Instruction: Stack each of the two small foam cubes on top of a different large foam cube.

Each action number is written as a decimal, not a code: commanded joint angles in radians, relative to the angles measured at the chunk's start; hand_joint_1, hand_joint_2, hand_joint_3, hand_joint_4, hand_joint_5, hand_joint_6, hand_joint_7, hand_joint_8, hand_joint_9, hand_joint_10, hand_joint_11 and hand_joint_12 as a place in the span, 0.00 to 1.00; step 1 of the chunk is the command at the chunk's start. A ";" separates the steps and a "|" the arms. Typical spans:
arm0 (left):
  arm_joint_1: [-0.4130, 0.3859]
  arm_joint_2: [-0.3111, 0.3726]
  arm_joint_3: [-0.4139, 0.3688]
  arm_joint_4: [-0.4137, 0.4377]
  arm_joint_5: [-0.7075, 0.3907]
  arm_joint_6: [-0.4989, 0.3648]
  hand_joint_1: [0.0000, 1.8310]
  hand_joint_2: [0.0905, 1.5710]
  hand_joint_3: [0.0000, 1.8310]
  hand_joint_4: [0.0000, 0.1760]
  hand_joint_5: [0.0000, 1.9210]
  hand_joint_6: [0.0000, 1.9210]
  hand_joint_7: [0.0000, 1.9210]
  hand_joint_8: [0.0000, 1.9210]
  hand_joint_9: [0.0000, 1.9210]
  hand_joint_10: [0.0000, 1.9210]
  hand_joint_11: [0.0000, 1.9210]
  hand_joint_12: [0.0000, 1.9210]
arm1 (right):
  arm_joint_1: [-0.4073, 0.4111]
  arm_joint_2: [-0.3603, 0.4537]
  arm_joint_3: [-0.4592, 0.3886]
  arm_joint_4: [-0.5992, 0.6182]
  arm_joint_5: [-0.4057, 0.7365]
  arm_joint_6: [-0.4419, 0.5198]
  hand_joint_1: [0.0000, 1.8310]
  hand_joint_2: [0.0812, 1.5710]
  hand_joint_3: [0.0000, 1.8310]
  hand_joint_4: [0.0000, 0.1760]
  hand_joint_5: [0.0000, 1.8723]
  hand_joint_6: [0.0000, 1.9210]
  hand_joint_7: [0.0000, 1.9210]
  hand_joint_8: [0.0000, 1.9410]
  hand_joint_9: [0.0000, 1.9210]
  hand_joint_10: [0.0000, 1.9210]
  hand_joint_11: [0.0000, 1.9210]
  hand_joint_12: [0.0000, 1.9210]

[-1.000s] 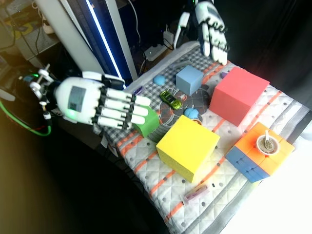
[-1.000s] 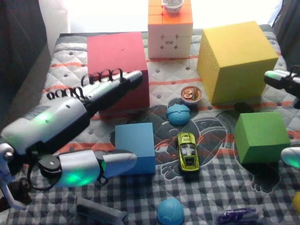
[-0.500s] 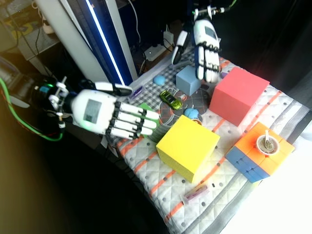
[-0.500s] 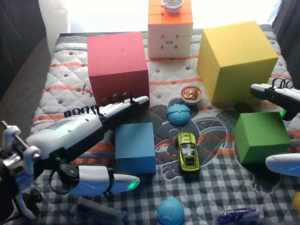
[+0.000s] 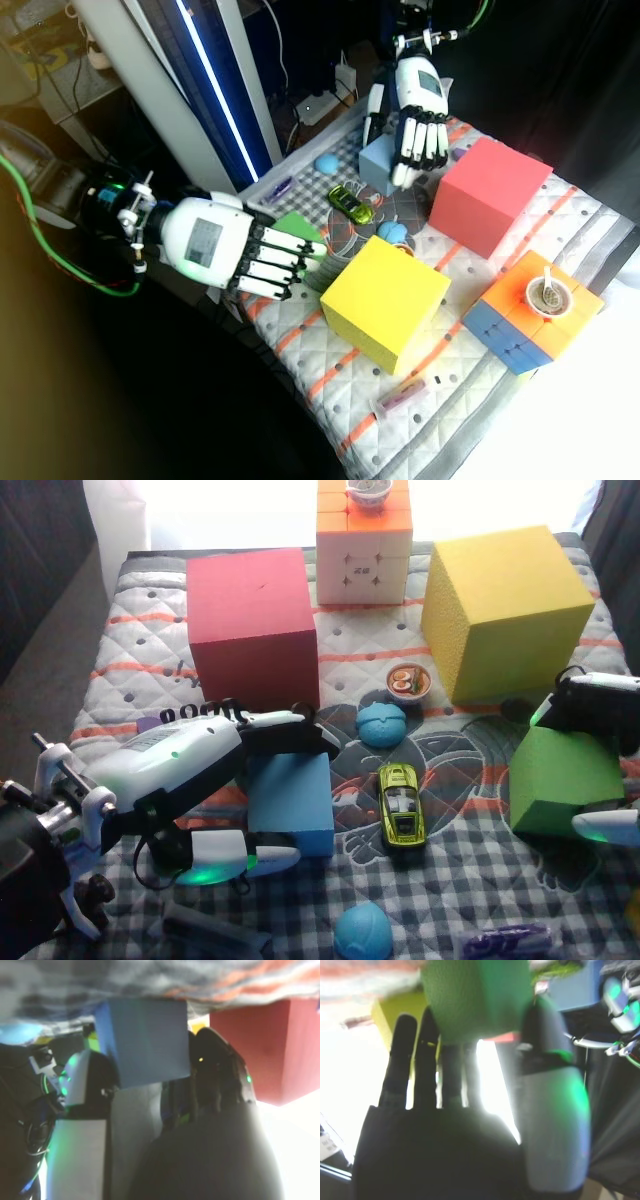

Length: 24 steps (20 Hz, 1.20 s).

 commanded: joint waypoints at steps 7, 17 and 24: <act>-0.004 0.022 -0.019 0.024 -0.149 -0.001 0.58 0.86 0.00 0.00 0.30 0.82 0.27 0.93 0.22 0.98 0.24 1.00 | 0.032 0.012 -0.010 -0.025 0.103 0.004 0.64 0.81 0.01 0.00 0.31 0.75 0.39 0.84 0.44 1.00 0.52 1.00; 0.004 0.120 -0.105 0.121 -0.304 -0.001 0.68 0.87 0.00 0.00 0.26 0.85 0.23 0.92 0.28 0.95 0.20 1.00 | 0.019 0.121 -0.095 -0.066 0.291 0.004 0.62 0.82 0.00 0.00 0.30 0.81 0.38 0.80 0.34 0.95 0.38 1.00; -0.054 0.173 -0.108 0.150 -0.326 -0.001 0.68 0.87 0.00 0.00 0.26 0.91 0.22 0.89 0.29 0.91 0.25 0.95 | 0.068 0.170 -0.100 -0.076 0.359 0.004 0.61 0.83 0.00 0.00 0.29 0.81 0.37 0.83 0.44 0.99 0.53 1.00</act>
